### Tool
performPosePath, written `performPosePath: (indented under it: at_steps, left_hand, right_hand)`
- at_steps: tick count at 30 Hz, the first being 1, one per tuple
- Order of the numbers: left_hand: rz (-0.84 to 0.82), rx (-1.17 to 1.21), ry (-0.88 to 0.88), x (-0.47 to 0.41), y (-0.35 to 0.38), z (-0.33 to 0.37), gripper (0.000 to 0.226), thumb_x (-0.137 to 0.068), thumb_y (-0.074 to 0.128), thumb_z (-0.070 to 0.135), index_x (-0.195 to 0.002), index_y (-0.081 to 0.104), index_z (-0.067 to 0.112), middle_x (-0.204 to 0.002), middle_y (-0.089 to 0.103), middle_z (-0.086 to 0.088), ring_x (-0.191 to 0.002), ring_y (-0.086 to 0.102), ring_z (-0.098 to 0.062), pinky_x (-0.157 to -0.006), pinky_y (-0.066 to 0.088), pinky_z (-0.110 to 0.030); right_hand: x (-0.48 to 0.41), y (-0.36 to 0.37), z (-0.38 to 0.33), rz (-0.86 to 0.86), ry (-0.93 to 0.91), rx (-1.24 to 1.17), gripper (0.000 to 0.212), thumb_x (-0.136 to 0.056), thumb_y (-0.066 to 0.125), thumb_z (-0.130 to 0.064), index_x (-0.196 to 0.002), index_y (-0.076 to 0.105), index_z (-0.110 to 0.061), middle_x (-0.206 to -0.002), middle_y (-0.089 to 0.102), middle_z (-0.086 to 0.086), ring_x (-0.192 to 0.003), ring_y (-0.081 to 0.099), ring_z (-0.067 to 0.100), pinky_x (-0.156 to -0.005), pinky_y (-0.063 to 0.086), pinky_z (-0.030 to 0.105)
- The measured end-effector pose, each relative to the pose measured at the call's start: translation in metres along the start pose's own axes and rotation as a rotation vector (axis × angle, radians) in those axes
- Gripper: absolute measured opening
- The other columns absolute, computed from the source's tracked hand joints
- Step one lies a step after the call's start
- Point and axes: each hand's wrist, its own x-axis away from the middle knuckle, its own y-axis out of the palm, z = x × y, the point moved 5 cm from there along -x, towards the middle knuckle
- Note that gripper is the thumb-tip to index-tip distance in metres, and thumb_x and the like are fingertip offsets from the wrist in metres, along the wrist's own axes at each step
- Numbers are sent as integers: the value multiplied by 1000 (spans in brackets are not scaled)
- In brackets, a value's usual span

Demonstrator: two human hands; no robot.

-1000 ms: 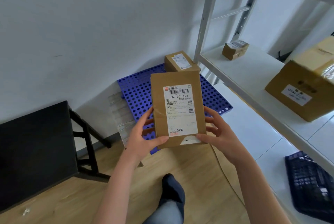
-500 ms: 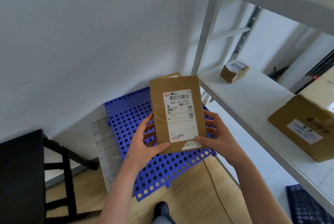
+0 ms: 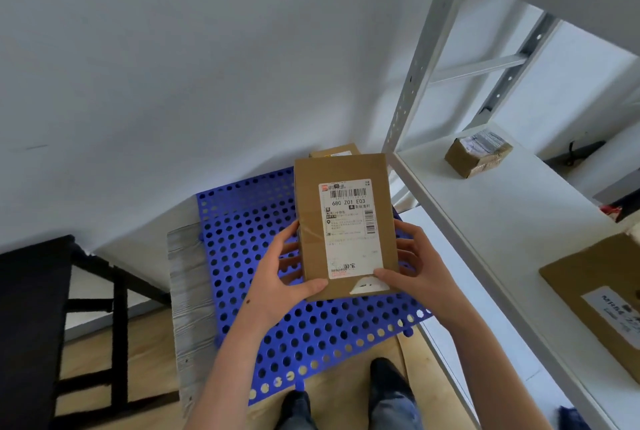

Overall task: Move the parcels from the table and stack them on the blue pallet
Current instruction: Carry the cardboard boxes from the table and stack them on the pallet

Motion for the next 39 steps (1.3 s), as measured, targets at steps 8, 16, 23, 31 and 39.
performPosePath:
  at_steps: [8, 16, 23, 31, 39]
  left_hand:
    - [156, 52, -84, -17, 58, -7, 90, -63, 84, 19, -134, 33, 42, -124, 52, 10, -107, 56, -4, -75, 51, -14]
    - [298, 92, -199, -18, 121, -26, 82, -73, 79, 16, -134, 31, 42, -120, 51, 15, -108, 54, -2, -73, 53, -14]
    - [287, 126, -342, -17, 160, -63, 73, -78, 75, 24, -131, 31, 47, -112, 50, 22, -102, 53, 1, -74, 49, -19]
    - [230, 51, -447, -30, 168, -92, 84, -77, 76, 30, -144, 27, 37, -134, 46, 7, -122, 46, -12, -101, 44, -45]
    - [213, 29, -524, -31, 173, -121, 83, -79, 75, 26, -146, 26, 32, -146, 38, 2, -132, 38, -19, -105, 40, -48]
  right_hand:
    - [-44, -56, 18, -180, 34, 54, 69, -69, 81, -22, -120, 42, -47, -113, 61, -7, -103, 63, 5, -79, 56, 22]
    - [-67, -99, 48, -322, 116, 134, 62, -76, 78, -23, -121, 42, -44, -112, 61, -5, -102, 64, 14, -74, 57, 24]
    - [-61, -117, 91, -344, 284, 163, 57, -83, 72, -25, -130, 40, -31, -114, 60, 1, -102, 63, 21, -85, 57, 39]
    - [-62, -116, 127, -304, 392, 112, 57, -83, 72, -20, -131, 42, -29, -115, 59, 5, -104, 62, 23, -86, 57, 44]
    - [-63, -107, 158, -295, 466, 102, 60, -84, 71, -14, -134, 40, -31, -112, 61, 8, -100, 65, 28, -84, 57, 47]
